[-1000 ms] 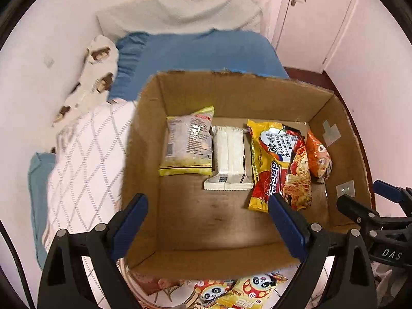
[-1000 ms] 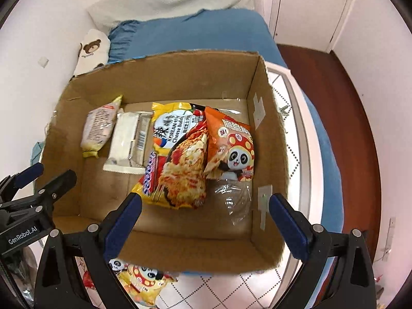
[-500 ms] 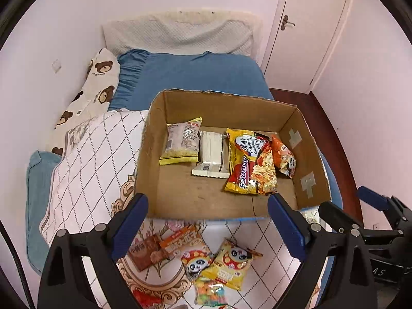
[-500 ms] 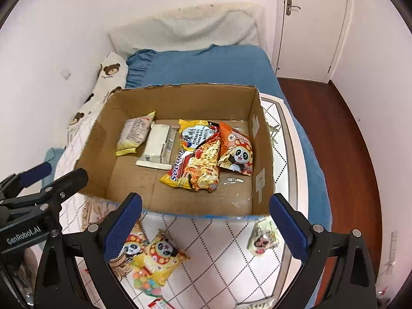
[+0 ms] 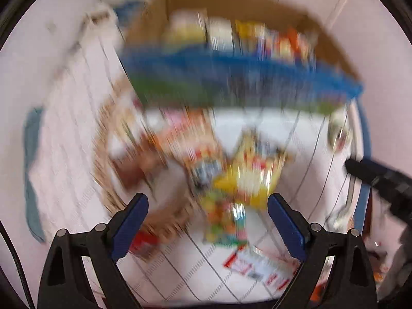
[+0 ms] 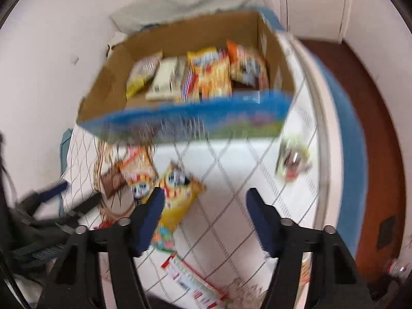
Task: Organize snacks
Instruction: 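Grasp the candy-ball bag with the left tool while the right tool grasps the yellow panda bag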
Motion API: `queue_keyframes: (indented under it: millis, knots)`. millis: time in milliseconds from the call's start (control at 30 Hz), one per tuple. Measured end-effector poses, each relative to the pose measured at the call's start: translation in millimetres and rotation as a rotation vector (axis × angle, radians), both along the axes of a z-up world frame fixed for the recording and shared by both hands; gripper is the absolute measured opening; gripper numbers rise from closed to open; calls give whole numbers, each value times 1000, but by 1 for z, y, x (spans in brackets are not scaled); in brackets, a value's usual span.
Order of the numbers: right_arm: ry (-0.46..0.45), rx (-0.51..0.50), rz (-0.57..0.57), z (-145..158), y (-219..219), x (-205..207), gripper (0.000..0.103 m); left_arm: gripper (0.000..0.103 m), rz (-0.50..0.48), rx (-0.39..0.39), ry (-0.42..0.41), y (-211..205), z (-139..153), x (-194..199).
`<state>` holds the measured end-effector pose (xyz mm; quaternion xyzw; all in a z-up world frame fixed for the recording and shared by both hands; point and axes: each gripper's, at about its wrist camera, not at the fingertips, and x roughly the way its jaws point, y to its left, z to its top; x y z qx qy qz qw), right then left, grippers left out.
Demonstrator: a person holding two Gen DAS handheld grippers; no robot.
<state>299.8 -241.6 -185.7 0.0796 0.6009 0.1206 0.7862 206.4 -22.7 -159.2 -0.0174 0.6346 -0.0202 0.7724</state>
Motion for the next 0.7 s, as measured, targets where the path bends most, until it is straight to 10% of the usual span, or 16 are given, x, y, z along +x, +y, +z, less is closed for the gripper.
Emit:
queue_keyframes:
  millis: [167, 333, 700]
  knots:
    - [76, 63, -49, -29, -2, -7, 64, 94, 4, -75, 184, -11, -76, -8]
    - [147, 129, -92, -52, 10, 2, 65, 52, 67, -121, 214, -4, -105, -10]
    - [273, -39, -58, -126, 103, 35, 72, 51, 160, -106, 213, 37, -109, -41]
